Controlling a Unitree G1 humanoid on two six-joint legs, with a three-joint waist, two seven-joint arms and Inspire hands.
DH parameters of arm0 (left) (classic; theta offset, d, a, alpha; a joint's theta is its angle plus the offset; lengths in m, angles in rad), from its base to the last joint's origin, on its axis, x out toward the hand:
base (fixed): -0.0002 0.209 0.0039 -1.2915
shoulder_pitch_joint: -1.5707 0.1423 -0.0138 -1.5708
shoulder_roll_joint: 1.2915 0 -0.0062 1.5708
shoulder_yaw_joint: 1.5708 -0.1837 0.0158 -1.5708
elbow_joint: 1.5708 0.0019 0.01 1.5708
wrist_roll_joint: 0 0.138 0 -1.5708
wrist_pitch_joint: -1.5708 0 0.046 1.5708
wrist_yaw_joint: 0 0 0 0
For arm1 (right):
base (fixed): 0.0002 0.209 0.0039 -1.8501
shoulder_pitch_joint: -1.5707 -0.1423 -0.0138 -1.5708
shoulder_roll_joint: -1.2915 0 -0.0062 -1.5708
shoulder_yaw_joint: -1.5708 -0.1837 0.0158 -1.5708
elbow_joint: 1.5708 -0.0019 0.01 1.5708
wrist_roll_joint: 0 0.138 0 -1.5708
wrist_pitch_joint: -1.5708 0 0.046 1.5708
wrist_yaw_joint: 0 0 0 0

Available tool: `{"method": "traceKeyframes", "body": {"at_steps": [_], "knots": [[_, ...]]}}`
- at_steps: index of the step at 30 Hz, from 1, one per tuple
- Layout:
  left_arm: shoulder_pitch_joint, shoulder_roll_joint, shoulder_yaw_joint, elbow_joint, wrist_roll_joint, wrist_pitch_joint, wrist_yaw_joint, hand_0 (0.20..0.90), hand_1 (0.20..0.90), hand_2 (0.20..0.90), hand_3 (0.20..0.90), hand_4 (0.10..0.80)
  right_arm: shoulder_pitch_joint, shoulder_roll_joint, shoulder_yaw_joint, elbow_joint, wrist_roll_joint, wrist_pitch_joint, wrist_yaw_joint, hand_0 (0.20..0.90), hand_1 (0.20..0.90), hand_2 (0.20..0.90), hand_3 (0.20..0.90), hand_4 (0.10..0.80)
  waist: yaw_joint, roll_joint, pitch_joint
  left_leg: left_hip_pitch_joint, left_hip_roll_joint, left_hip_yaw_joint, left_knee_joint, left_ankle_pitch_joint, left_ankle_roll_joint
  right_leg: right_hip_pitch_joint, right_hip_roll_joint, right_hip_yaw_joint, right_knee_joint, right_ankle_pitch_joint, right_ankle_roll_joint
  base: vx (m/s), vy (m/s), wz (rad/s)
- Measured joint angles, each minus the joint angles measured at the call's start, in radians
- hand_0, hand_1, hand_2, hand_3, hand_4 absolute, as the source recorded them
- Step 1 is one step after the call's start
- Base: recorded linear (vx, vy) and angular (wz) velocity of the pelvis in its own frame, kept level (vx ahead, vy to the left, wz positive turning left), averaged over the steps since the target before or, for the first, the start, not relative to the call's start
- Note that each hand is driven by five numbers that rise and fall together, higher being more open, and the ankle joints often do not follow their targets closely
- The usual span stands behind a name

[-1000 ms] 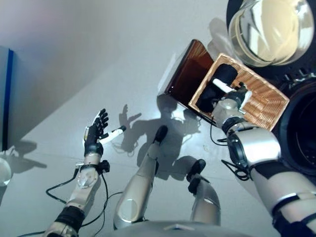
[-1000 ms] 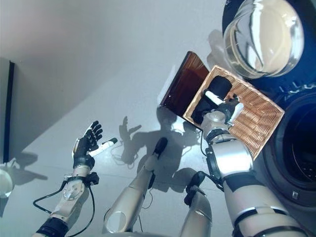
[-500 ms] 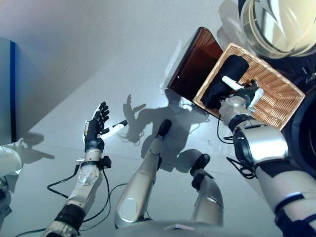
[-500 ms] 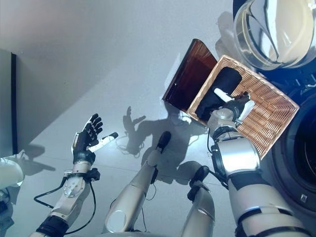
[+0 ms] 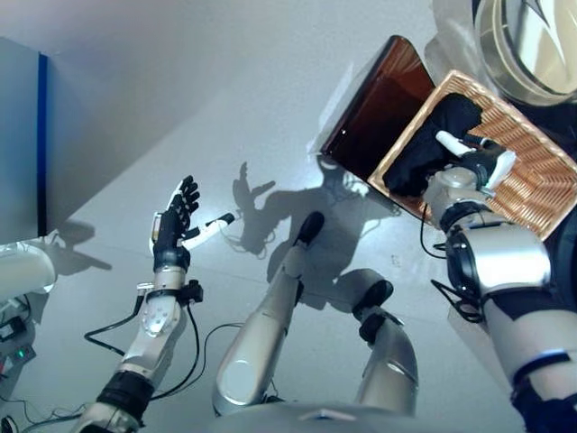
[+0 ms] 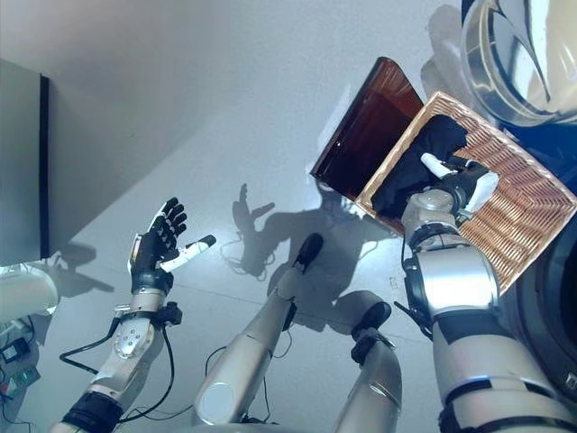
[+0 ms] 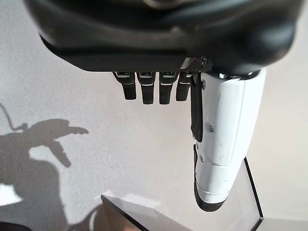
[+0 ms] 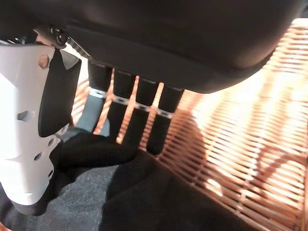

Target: Pick up the clothes and place them into the washing machine

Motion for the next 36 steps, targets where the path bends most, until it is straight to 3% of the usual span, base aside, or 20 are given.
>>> {"method": "traceKeyframes", "body": {"at_steps": [13,23,26,30,36], "knots": [[-0.008,0.008,-0.003,-0.001,0.017,-0.018,-0.02,0.9,0.9,0.9,0.9,0.8,0.017,-0.052,-0.023,0.0,-0.047,0.001,0.003,0.2,0.2,0.2,0.2,0.3,0.022,0.031,-0.011,-0.016,-0.012,0.002,0.04,-0.005,-0.005,-0.023,-0.021,0.002,0.064,-0.026,-0.009,0.001,0.005,0.03],[0.0,0.042,-0.019,0.003,0.013,-0.019,-0.076,0.9,0.9,0.9,0.9,0.8,0.1,-0.063,-0.09,-0.001,-0.004,-0.001,0.005,0.2,0.2,0.2,0.2,0.3,0.013,0.042,-0.018,0.096,-0.014,0.051,0.043,-0.022,0.016,0.078,-0.028,0.042,0.023,0.002,0.01,-0.026,0.025,-0.14],[0.005,0.04,-0.046,0.024,0.007,-0.019,-0.094,0.9,0.9,0.9,0.9,0.8,0.109,-0.065,-0.099,-0.007,0.046,-0.01,0.008,0.2,0.2,0.2,0.2,0.3,-0.013,0.069,-0.041,0.107,-0.006,0.059,0.045,-0.023,0.022,0.103,-0.014,0.055,-0.025,0.032,0.02,0.008,0.034,-0.23],[0.012,0.035,-0.049,0.041,0.005,-0.017,-0.112,0.9,0.9,0.9,0.9,0.8,0.138,-0.042,-0.137,-0.043,0.133,-0.029,0.026,0.2,0.2,0.2,0.2,0.3,-0.056,0.073,-0.045,0.126,0.004,0.093,0.043,-0.027,0.024,0.124,-0.004,0.083,-0.075,0.071,0.029,0.007,0.032,-0.27],[0.054,0.014,-0.039,0.101,-0.006,-0.011,-0.109,0.9,0.9,0.9,0.9,0.8,0.245,0.107,-0.162,-0.165,0.222,-0.094,0.027,0.2,0.2,0.2,0.2,0.3,-0.119,0.054,-0.056,0.242,0.022,0.159,0.01,-0.043,0.042,0.229,0.017,0.14,-0.18,0.128,0.043,-0.005,0.008,-0.38]]}}
